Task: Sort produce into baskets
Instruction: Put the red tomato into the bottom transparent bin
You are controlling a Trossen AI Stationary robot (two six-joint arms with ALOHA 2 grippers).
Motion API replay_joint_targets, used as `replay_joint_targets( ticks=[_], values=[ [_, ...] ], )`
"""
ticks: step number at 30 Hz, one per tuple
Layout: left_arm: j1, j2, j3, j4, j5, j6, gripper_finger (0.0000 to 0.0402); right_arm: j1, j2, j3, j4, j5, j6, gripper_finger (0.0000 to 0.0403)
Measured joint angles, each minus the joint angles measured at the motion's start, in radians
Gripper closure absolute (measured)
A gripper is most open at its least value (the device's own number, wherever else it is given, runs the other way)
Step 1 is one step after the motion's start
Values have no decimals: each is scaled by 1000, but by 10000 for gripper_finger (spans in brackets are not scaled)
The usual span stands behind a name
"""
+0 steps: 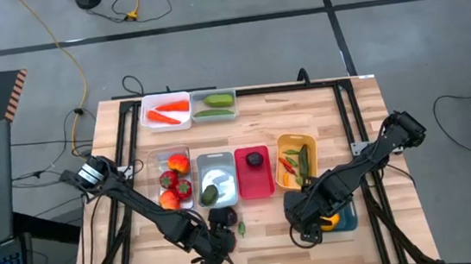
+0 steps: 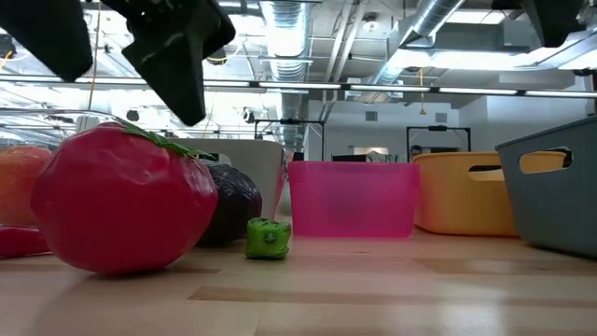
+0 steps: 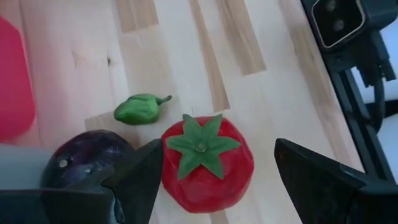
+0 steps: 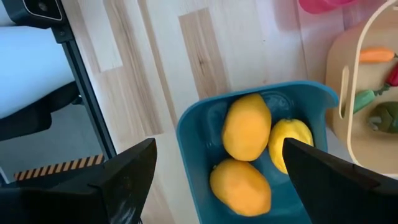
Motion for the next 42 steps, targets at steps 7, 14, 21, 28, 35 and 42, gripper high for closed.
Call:
replay_joint_targets(
  ticks=[7, 14, 21, 28, 35, 42],
  values=[
    [0, -1, 0, -31, -19, 9, 107, 0, 0, 0, 29, 0, 0, 27],
    [0, -1, 0, -57, -23, 2, 107, 0, 0, 0, 40, 1, 0, 27],
    [-2, 38, -1, -42, -18, -18, 107, 0, 0, 0, 45, 2, -15, 27],
    [-1, 70, 2, -27, -3, -29, 107, 0, 0, 0, 57, 4, -33, 27],
    [2, 75, 3, -22, -11, -25, 109, 0, 0, 0, 69, 4, -34, 27],
    [3, 76, 2, -23, -2, -26, 149, 0, 0, 0, 70, 4, -34, 27]
  ],
)
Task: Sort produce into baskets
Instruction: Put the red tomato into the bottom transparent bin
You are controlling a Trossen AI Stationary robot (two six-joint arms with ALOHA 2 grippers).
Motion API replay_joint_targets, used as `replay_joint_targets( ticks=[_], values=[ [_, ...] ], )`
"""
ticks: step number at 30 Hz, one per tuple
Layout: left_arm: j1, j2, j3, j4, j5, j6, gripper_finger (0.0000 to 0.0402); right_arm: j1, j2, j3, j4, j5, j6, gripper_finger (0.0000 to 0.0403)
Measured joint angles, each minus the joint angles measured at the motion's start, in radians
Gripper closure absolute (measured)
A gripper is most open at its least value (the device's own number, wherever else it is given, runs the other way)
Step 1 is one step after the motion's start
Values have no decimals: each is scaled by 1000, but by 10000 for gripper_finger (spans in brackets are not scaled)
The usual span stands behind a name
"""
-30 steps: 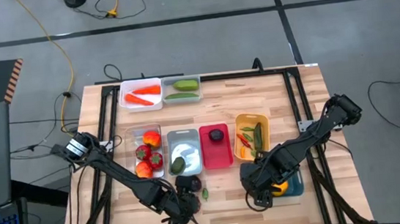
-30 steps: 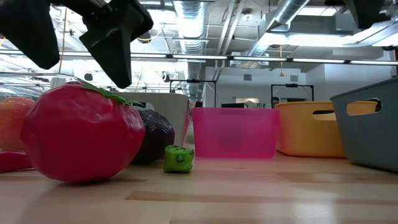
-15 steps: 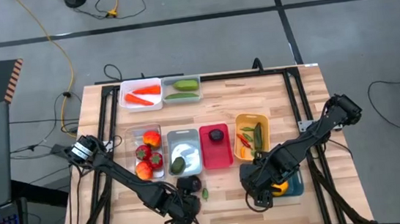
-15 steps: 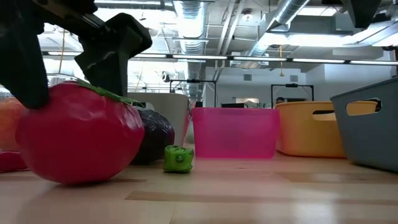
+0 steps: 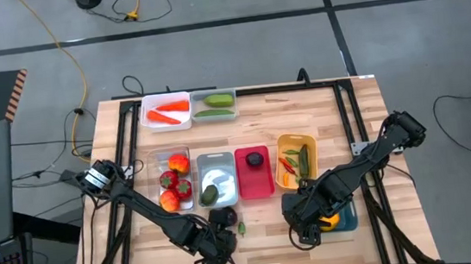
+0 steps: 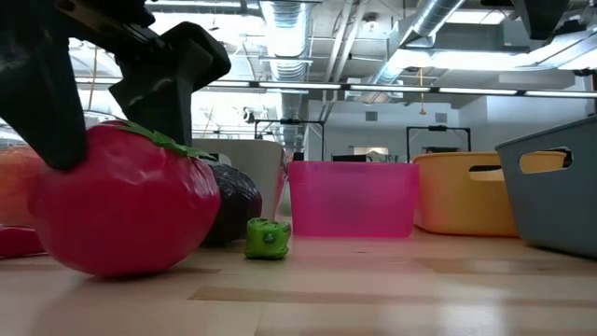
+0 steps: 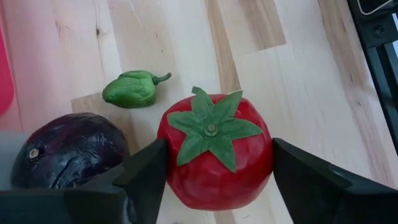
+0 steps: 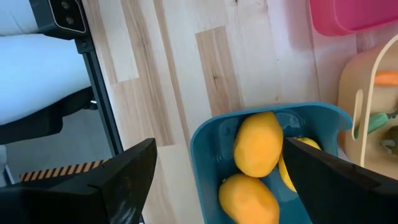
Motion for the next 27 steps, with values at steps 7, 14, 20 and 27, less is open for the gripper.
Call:
replay_joint_targets(
  ticks=[7, 14, 20, 27],
  values=[
    [1, 1, 0, -3, 2, -7, 173, 0, 0, 0, 0, 0, 0, 27],
    [1, -5, -2, 0, 2, -9, 173, 0, 0, 0, 0, 0, 0, 27],
    [1, -8, 46, -37, 10, 15, 173, 0, 0, 0, 0, 0, 0, 27],
    [2, -11, 162, -196, 9, 36, 173, 0, 0, 0, 0, 0, 0, 27]
  ],
)
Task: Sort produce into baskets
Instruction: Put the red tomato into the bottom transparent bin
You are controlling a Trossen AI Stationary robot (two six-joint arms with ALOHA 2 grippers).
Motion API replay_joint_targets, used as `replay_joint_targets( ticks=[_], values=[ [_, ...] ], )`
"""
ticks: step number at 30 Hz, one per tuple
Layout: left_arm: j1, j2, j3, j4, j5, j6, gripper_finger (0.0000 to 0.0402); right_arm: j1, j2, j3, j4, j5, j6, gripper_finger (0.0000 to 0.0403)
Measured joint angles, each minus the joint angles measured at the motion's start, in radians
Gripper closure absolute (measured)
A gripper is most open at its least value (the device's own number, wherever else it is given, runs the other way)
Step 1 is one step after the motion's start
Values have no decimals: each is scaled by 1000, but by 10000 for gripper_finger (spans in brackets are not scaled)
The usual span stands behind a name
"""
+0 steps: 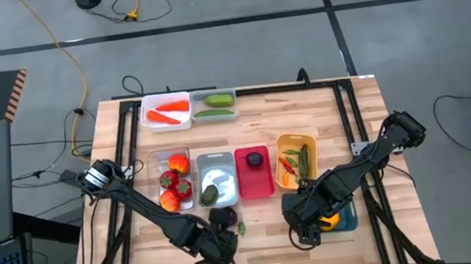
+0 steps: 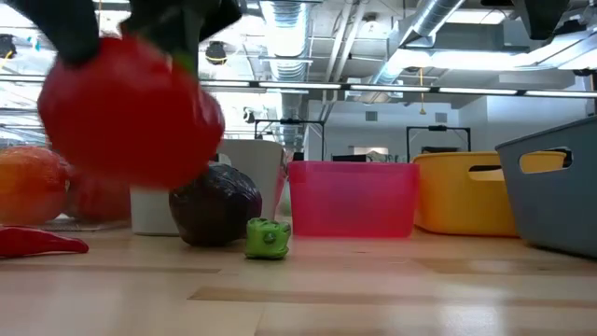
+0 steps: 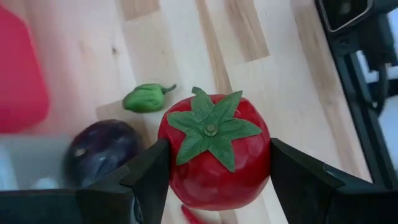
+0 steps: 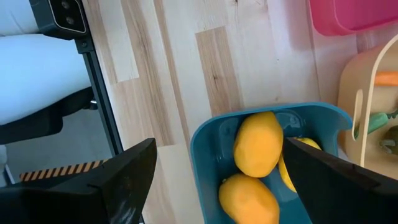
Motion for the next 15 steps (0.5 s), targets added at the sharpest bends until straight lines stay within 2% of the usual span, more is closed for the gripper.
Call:
replay_joint_targets(
  ticks=[4, 10, 15],
  values=[
    [0, 0, 99, -161, -16, 8, 173, 0, 0, 0, 0, 0, 0, 27],
    [0, -2, 247, -447, -96, 7, 173, 0, 0, 0, 0, 0, 0, 27],
    [0, -2, 306, -691, -174, -43, 173, 0, 0, 0, 1, 0, 0, 27]
  ],
)
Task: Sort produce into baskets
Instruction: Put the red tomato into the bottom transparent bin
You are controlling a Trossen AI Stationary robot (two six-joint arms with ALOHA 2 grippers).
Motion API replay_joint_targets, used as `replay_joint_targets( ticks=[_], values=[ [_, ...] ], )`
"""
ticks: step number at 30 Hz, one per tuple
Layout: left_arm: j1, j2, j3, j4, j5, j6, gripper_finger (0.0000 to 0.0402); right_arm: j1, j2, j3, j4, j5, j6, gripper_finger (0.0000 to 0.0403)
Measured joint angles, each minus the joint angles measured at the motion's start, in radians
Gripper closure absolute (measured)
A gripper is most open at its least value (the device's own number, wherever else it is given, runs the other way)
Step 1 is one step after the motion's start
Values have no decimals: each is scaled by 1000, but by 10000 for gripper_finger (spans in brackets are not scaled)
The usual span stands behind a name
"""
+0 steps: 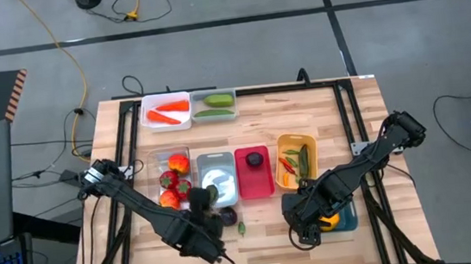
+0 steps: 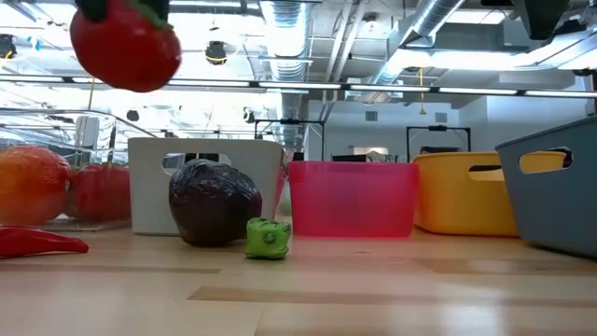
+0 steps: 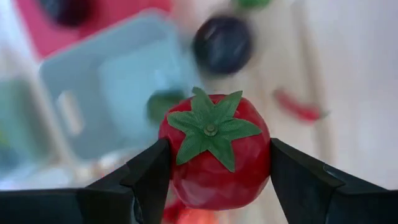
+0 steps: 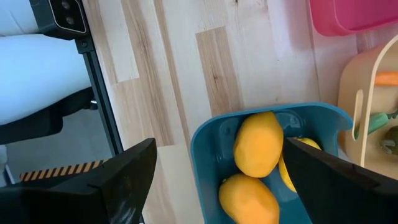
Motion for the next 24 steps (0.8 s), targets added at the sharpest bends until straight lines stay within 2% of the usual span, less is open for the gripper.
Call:
replay_joint_targets(
  ticks=[4, 13, 24],
  values=[
    [1, -1, -9, -134, -40, -59, 173, 0, 0, 0, 0, 0, 0, 27],
    [36, -4, -103, -128, -53, -62, 173, 0, 0, 0, 2, 0, 0, 27],
    [40, -13, -111, -123, -55, -60, 173, 0, 0, 0, 4, 2, 0, 27]
  ],
)
